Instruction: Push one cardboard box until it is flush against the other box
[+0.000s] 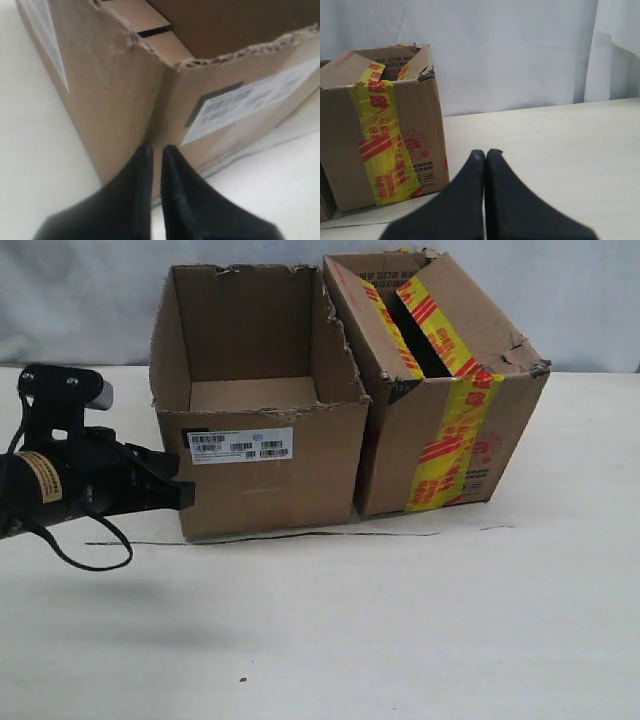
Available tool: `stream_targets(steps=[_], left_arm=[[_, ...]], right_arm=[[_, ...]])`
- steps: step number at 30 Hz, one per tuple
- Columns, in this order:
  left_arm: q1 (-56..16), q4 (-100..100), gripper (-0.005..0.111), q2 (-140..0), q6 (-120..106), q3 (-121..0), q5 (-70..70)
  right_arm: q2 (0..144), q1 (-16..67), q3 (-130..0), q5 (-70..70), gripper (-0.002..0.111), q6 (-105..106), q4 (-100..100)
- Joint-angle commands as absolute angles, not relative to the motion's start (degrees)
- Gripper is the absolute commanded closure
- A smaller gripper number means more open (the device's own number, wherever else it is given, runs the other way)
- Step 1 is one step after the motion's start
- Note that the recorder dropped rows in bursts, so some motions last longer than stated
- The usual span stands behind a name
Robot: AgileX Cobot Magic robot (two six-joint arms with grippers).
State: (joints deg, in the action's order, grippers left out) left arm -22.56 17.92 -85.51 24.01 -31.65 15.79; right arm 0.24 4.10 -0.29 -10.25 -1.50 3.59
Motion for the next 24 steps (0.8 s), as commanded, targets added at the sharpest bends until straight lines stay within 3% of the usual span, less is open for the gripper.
stream_targets(steps=[1, 10, 24], left_arm=[[-20.6, 18.1, 0.107, -86.8, 23.7, -34.1, 16.6], [-20.7, 21.2, 0.107, -82.6, 23.4, -34.4, 7.4], [-20.7, 23.4, 0.107, -41.2, 13.2, -14.5, 7.2]], right_arm=[[0.0, 3.8, 0.0, -10.4, 0.109, -1.3, 3.7], [0.0, 3.8, 0.0, -10.4, 0.109, -1.3, 3.7], [0.0, 3.8, 0.0, -10.4, 0.109, -1.3, 3.7]])
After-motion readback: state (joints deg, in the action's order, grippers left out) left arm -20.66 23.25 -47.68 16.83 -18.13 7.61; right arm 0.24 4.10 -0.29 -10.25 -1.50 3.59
